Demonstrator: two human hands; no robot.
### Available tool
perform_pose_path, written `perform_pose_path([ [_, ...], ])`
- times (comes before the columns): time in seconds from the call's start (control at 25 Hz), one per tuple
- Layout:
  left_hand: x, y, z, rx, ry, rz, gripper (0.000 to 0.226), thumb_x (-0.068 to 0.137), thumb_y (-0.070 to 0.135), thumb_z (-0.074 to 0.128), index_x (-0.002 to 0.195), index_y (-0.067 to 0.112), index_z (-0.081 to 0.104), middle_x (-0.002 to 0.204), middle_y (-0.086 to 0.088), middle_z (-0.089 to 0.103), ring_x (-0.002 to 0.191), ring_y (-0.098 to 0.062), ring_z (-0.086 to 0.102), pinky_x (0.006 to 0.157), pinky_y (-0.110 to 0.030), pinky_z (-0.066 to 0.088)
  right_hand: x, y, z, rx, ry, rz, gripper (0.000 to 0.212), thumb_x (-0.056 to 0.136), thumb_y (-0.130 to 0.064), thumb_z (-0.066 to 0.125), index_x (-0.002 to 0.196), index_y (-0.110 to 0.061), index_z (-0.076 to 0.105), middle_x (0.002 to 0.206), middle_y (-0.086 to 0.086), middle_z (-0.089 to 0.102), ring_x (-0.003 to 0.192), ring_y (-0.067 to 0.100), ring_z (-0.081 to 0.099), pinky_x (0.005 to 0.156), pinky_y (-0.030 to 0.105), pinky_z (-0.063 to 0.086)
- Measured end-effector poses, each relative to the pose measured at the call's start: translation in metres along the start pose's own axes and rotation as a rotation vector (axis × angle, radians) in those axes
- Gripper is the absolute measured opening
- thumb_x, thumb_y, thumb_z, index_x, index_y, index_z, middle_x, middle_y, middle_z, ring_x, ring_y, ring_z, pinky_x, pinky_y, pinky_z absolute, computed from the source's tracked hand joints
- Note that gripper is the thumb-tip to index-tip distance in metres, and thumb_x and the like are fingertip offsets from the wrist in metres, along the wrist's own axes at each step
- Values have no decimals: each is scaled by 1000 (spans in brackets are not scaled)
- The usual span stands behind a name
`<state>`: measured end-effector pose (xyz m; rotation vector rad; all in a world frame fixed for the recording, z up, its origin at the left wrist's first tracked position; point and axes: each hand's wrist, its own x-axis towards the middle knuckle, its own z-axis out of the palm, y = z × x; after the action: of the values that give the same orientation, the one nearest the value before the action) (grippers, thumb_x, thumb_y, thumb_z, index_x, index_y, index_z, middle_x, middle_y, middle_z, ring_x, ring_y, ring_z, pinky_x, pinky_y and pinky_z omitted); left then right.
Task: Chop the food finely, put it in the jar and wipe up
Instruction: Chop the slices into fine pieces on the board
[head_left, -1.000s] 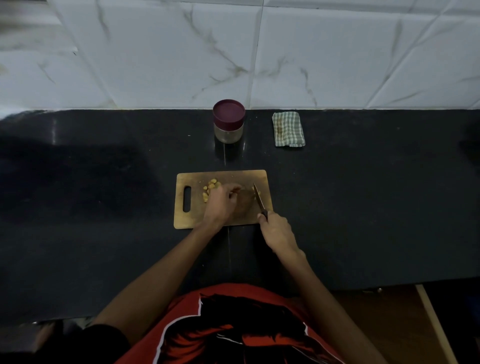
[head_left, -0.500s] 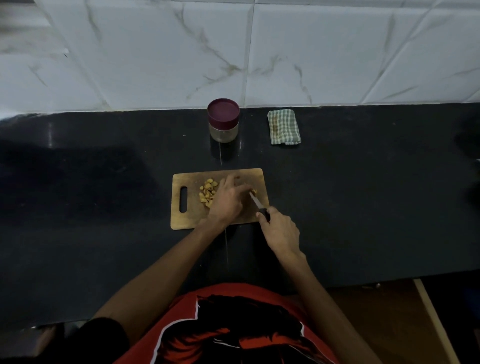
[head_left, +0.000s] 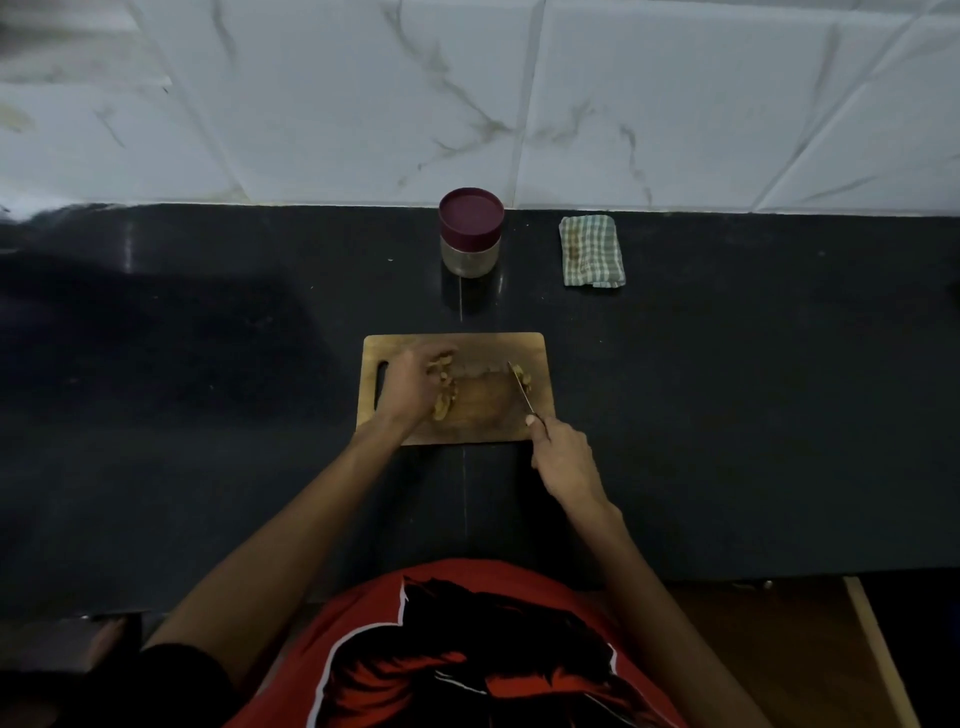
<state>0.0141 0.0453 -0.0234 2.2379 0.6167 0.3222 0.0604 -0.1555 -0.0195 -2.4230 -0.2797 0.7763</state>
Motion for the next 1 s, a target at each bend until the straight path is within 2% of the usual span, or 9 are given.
perform_pose_path([
  [0.12,-16,-14,-17,-72,49,-101,33,87,-5,53,111,12,68,113,0,67,100,-3,58,84,-3,42,1,-12,6,71,-60,-50,31,105,-39,35,104,-17,57,81,6,64,66,16,60,69,42,56],
  [0.2,-26,-20,-19,-77,63,-138,28,87,-1,57,109,11,69,110,-1,67,92,-1,57,76,3,39,2,-19,8,108,-85,-52,25,105,-37,37,108,-20,56,82,4,62,64,12,56,59,33,51],
  [0.32,-39,-23,-16,-69,75,-194,17,86,7,64,101,12,70,100,-2,66,83,-3,57,69,-2,42,8,-24,11,137,-98,-39,27,105,-36,36,112,-18,56,87,6,62,67,13,56,50,27,45],
  [0.48,-49,-21,-4,-30,46,-153,8,84,15,68,92,14,68,95,2,62,84,-6,58,75,-15,48,12,-24,16,154,-74,-38,28,105,-34,37,112,-17,59,85,5,61,68,13,56,60,32,48],
  [0.76,-44,-17,14,118,63,-218,21,82,28,70,96,13,66,94,0,65,84,-12,61,74,-33,55,11,-23,16,178,-64,-19,23,105,-33,38,110,-20,57,83,3,60,66,12,55,57,29,47],
  [1.0,-40,-17,10,35,29,-267,13,87,23,64,90,12,70,81,0,69,70,-14,64,64,-34,56,11,-25,13,183,-79,-15,22,105,-31,38,110,-19,56,80,2,58,60,10,53,50,24,44],
])
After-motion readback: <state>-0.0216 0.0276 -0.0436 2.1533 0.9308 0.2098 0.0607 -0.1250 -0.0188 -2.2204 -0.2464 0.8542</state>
